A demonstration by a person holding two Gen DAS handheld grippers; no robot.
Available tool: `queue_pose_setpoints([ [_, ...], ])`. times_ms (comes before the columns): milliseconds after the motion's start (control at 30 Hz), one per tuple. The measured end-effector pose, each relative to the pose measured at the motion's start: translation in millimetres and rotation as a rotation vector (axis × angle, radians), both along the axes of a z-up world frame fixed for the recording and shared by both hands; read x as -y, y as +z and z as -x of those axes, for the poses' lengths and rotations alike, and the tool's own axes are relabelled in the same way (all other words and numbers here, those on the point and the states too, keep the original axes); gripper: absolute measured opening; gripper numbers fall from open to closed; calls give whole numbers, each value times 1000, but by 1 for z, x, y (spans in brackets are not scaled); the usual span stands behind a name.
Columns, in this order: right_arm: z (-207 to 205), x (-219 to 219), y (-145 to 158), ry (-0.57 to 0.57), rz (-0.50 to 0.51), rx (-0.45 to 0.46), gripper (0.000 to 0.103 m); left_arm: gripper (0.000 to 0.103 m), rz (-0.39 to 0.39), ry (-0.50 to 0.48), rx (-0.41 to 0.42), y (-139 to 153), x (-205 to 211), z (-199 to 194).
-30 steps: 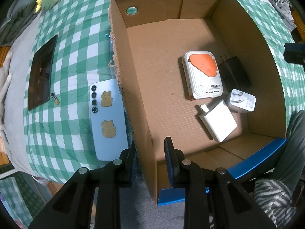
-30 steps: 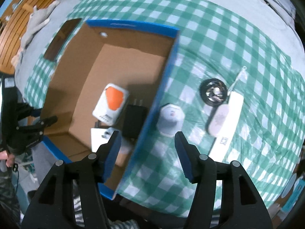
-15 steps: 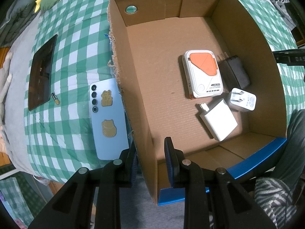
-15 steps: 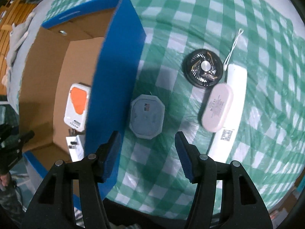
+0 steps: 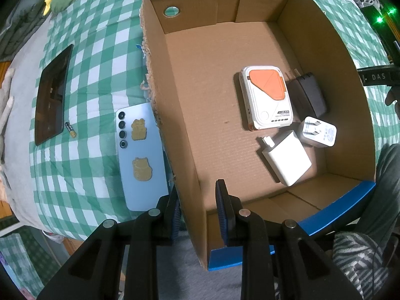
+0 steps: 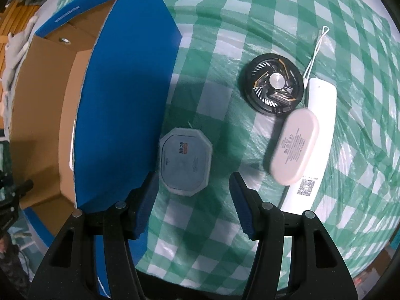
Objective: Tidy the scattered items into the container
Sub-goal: 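Close the right gripper on the white octagonal power bank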
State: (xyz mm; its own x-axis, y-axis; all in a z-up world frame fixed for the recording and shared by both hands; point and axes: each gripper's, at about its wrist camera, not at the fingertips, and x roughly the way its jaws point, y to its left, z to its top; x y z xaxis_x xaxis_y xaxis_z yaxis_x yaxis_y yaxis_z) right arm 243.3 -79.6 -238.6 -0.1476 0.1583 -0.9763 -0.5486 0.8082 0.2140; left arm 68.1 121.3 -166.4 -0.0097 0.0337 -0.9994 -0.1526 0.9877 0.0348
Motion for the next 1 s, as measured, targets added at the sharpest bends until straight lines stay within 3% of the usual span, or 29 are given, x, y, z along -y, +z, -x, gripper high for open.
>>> queue_pose_setpoints([
  [367,7,-15,-6,-6,-41,-20,60,30,-22,15,-10,-1,-8,3],
  [533,17,-30,-22,53,61,50,59,31,-7,28,-7,1,-14,5],
  [1000,2,-29,-52,-34,57,-27,59,31,-2,28,-8,-2,-17,0],
])
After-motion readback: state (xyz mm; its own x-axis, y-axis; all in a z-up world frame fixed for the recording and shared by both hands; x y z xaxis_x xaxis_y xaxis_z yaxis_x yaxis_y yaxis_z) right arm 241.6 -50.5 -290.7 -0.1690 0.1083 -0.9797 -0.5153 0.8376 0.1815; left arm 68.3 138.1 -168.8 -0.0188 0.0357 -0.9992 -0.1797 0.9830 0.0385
